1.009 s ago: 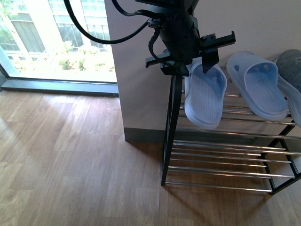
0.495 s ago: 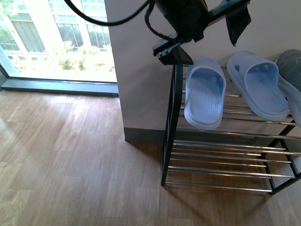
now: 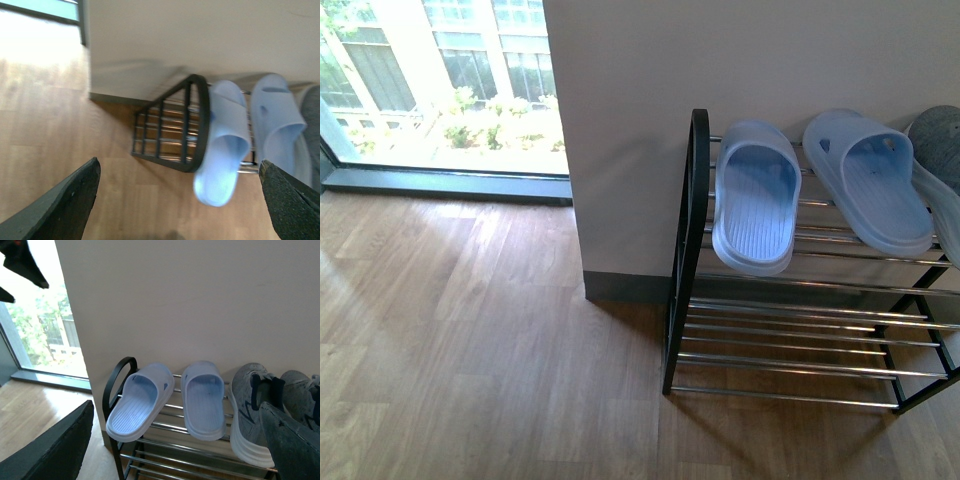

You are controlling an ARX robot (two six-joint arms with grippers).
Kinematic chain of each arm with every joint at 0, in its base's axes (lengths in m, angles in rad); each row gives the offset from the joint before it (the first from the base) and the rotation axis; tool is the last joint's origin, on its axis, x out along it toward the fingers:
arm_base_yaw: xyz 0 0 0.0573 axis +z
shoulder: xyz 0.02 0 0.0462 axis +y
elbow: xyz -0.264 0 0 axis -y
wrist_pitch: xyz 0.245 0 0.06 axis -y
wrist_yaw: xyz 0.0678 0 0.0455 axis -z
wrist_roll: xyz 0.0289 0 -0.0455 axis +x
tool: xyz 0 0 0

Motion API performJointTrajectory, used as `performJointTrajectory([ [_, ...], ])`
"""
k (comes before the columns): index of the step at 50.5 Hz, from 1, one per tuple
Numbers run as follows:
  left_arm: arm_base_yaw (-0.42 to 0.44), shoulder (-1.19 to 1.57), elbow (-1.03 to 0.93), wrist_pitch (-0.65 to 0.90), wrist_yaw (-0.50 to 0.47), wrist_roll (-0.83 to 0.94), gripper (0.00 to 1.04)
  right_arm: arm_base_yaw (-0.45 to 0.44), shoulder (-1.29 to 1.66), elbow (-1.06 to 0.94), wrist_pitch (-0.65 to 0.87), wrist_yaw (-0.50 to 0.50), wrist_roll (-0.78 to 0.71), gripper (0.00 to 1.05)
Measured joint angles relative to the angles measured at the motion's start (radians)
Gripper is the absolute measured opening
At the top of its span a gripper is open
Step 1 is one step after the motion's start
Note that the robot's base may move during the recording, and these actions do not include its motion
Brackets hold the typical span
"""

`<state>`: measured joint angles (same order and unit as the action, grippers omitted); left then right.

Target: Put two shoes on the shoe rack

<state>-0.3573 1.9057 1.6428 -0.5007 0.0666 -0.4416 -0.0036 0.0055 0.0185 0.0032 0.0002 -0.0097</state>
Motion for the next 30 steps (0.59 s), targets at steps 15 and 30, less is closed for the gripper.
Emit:
performJointTrajectory([
  [15, 0.188, -0.471, -0.370, -0.018, -0.294, 0.125, 0.95, 0.000, 0.000, 0.000, 0.000, 0.000, 0.000, 0.95],
  [30, 0.351, -0.812, -0.819, 0.664, -0.113, 0.380, 0.73, 0.000, 0.000, 0.000, 0.000, 0.000, 0.000, 0.95],
])
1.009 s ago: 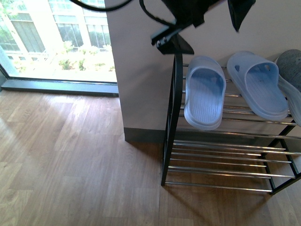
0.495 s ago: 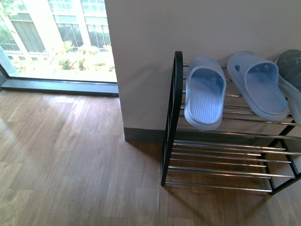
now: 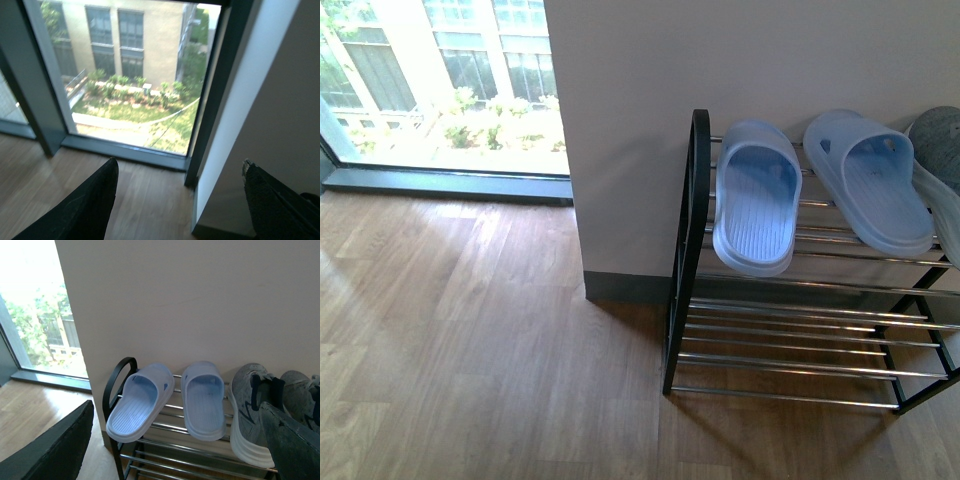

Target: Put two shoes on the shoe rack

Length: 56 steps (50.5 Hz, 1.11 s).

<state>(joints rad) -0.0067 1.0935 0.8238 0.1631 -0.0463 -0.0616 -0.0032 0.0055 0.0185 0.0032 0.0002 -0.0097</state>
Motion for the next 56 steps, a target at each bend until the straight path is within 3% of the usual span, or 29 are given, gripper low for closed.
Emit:
performJointTrajectory([
  [6, 0.002, -0.068, -0.196, 0.237, 0.047, 0.034, 0.53, 0.000, 0.000, 0.000, 0.000, 0.000, 0.000, 0.95],
  [11, 0.002, -0.112, -0.299, 0.296, 0.047, 0.042, 0.37, 0.000, 0.000, 0.000, 0.000, 0.000, 0.000, 0.95],
  [19, 0.003, -0.214, -0.467, 0.356, 0.046, 0.047, 0.01, 0.000, 0.000, 0.000, 0.000, 0.000, 0.000, 0.95],
  [35, 0.003, -0.394, -0.660, 0.371, 0.047, 0.051, 0.01, 0.000, 0.000, 0.000, 0.000, 0.000, 0.000, 0.95],
  [56, 0.003, -0.605, -0.762, 0.259, 0.046, 0.051, 0.01, 0.000, 0.000, 0.000, 0.000, 0.000, 0.000, 0.95],
])
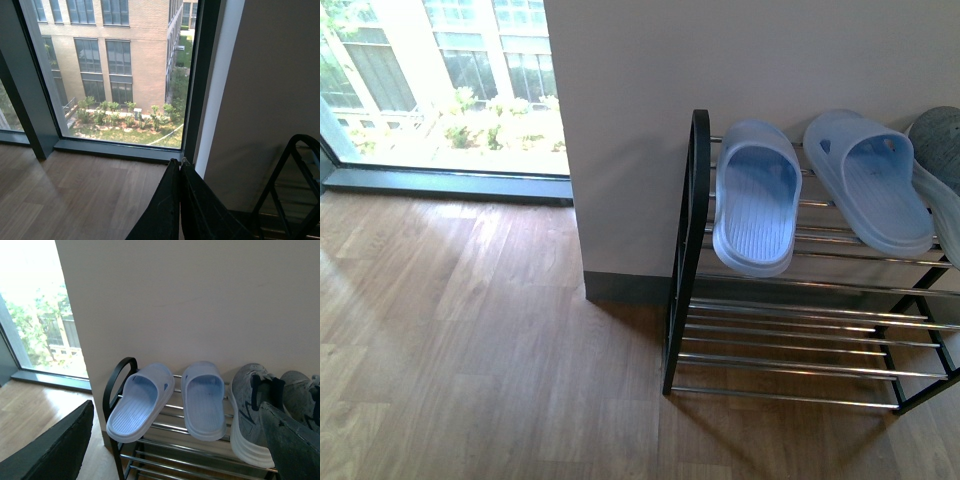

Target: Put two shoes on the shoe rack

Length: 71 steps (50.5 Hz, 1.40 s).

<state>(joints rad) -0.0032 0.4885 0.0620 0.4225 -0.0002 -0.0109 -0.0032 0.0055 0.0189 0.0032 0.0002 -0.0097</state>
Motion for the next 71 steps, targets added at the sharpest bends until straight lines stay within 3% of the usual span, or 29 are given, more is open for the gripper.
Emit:
performJointTrajectory([
  [42, 0.000, -0.311, -0.049, -0.244, 0.000, 0.000, 0.01, 0.000, 0.000, 0.000, 0.000, 0.000, 0.000, 0.95],
  [47, 0.000, -0.443, -0.048, -0.408, 0.000, 0.000, 0.01, 0.000, 0.000, 0.000, 0.000, 0.000, 0.000, 0.95],
  [54, 0.001, -0.472, -0.048, -0.423, 0.000, 0.000, 0.01, 0.000, 0.000, 0.000, 0.000, 0.000, 0.000, 0.95],
  [60, 0.001, -0.472, -0.048, -0.423, 0.000, 0.000, 0.17, 0.000, -0.001, 0.000, 0.000, 0.000, 0.000, 0.95],
  [71, 0.001, -0.472, -0.048, -0.423, 0.000, 0.000, 0.67, 0.000, -0.001, 0.000, 0.000, 0.000, 0.000, 0.95],
])
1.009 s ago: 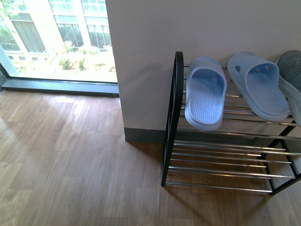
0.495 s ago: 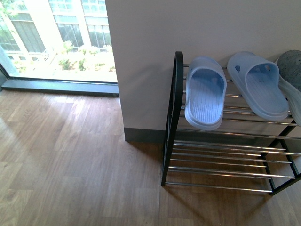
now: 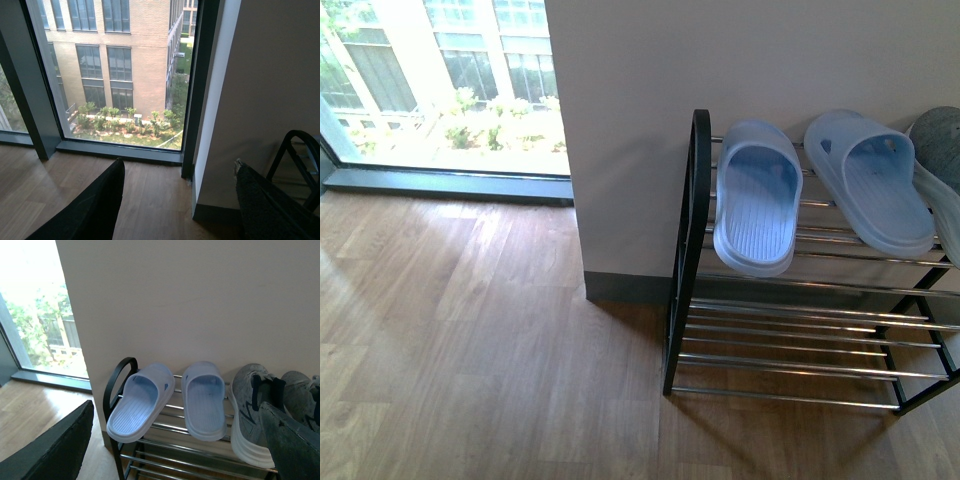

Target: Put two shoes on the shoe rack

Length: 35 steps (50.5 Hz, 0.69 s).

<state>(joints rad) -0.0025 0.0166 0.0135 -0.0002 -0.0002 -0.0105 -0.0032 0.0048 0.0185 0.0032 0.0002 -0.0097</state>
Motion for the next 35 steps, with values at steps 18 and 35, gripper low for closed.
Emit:
performJointTrajectory([
  [18, 0.000, 0.000, 0.000, 0.000, 0.000, 0.003, 0.95, 0.000, 0.000, 0.000, 0.000, 0.000, 0.000, 0.95],
  [35, 0.000, 0.000, 0.000, 0.000, 0.000, 0.003, 0.95, 0.000, 0.000, 0.000, -0.002, 0.000, 0.002, 0.95],
])
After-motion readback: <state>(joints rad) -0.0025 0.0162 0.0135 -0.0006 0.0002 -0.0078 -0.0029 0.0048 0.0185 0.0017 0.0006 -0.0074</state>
